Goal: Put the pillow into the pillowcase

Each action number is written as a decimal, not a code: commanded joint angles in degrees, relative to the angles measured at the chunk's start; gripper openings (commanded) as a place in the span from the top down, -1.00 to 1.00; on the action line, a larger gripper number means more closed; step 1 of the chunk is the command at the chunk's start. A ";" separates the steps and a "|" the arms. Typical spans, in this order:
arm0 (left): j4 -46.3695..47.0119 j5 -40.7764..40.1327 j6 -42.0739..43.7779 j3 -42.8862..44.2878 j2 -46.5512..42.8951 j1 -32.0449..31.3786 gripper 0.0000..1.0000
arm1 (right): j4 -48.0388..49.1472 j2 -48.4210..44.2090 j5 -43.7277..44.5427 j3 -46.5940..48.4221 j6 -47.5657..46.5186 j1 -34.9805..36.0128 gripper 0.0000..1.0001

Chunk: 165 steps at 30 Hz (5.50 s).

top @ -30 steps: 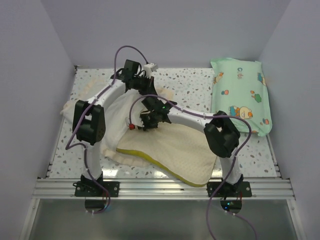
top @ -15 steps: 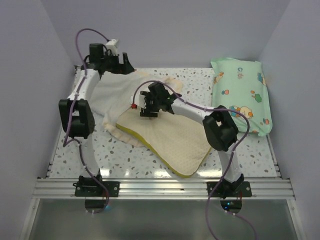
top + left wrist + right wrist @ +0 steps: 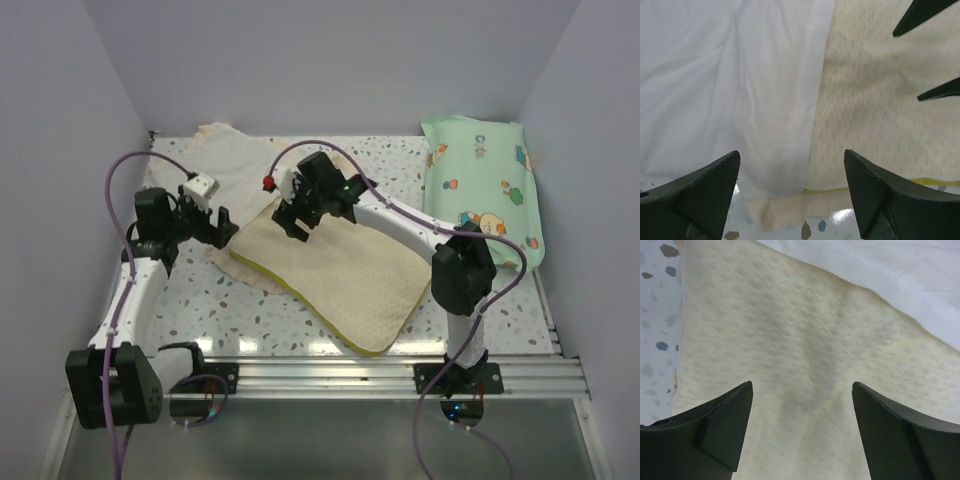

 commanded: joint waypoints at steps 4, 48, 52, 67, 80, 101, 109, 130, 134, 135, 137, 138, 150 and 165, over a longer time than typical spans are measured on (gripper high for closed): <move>9.45 -5.30 12.03 -12.14 -4.63 -5.14 -0.62 | 3.39 1.54 2.37 -3.14 17.39 5.53 -0.61; -6.02 16.72 4.50 -5.47 0.99 -12.90 1.00 | 24.50 2.17 -1.93 5.48 49.73 -2.36 1.00; -9.00 18.12 6.08 -1.16 -0.15 -12.46 1.00 | 25.65 1.29 -3.25 4.07 51.33 -7.03 1.00; -8.30 20.15 3.70 -1.15 5.65 -15.98 1.00 | 35.75 11.31 -2.37 -2.68 50.10 1.23 1.00; -15.96 10.66 6.36 2.81 4.96 -3.69 -0.27 | 6.51 -6.72 -8.19 -0.42 25.24 -13.33 -0.47; 1.29 -8.95 -10.98 23.15 41.57 -12.27 0.03 | 14.53 -7.40 -24.86 -32.04 28.63 -7.84 0.29; -3.57 -5.06 -11.77 58.25 55.60 -14.67 -0.39 | 26.26 -6.10 -30.93 -19.06 42.70 5.54 0.22; -10.35 -2.94 29.72 3.34 7.23 -22.89 -1.00 | 13.07 -15.33 -1.23 -27.66 25.22 -16.70 -0.38; -3.31 -10.78 28.58 0.96 10.13 -30.38 -1.00 | 17.20 -11.38 2.29 -28.89 24.17 -16.70 -0.37; -2.08 -11.48 27.88 0.35 10.92 -31.17 -1.00 | 17.90 -10.76 2.81 -29.15 23.99 -16.61 -0.35; 2.06 -14.03 27.35 -0.27 12.68 -33.29 -1.00 | 20.18 -9.27 2.21 -29.68 22.23 -16.70 -0.33; 4.16 -15.69 27.17 -0.71 13.38 -33.90 -1.00 | 20.98 -8.74 2.12 -29.94 21.97 -16.61 -0.31; 21.29 -23.69 23.31 -3.96 21.46 -37.16 -0.97 | 29.25 -4.70 3.26 -29.42 25.11 -16.53 0.73; 17.19 -23.08 -2.17 9.30 23.58 -29.51 1.00 | 21.61 -18.48 -15.28 -32.94 27.59 -15.04 1.00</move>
